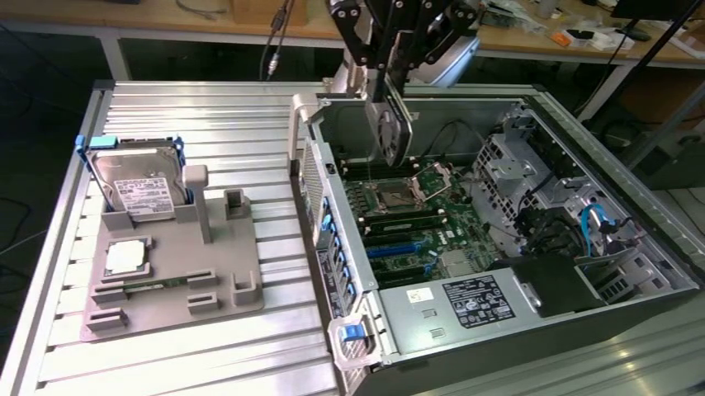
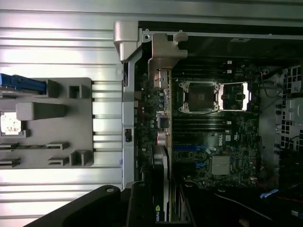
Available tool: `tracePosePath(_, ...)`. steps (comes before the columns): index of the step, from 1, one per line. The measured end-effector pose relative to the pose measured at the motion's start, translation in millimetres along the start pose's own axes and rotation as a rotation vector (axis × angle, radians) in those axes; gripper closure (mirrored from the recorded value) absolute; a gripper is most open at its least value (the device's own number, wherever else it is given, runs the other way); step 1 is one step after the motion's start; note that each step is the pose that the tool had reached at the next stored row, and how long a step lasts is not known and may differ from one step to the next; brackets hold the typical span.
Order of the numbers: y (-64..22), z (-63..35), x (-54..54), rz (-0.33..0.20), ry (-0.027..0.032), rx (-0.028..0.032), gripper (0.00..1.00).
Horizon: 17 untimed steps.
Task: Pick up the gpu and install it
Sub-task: 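Pick up the gpu and move the gpu toward the slot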
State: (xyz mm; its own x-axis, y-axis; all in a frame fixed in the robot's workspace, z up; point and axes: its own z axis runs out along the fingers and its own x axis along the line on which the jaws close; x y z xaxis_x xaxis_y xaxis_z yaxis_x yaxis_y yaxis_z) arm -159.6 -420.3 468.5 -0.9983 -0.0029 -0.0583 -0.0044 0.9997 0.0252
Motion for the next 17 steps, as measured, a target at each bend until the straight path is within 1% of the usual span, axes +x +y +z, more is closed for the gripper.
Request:
tracePosePath(5, 0.0, 1.1, -19.0, 0.0, 0.0012, -0.0003, 0.73)
tracePosePath(8, -0.1, 1.7, -29.0, 0.0, 0.0046, -0.0006, 0.73)
tracePosePath(13, -0.2, 2.6, -45.5, 0.001, 0.0189, -0.0008, 0.73)
tracePosePath(14, -0.2, 2.9, -50.3, 0.001, 0.0223, -0.0008, 0.73)
tracePosePath(15, -0.2, 3.1, -53.9, 0.001, 0.0241, -0.0007, 0.73)
tracePosePath(17, -0.3, 3.6, -61.9, 0.001, 0.0261, -0.0008, 0.73)
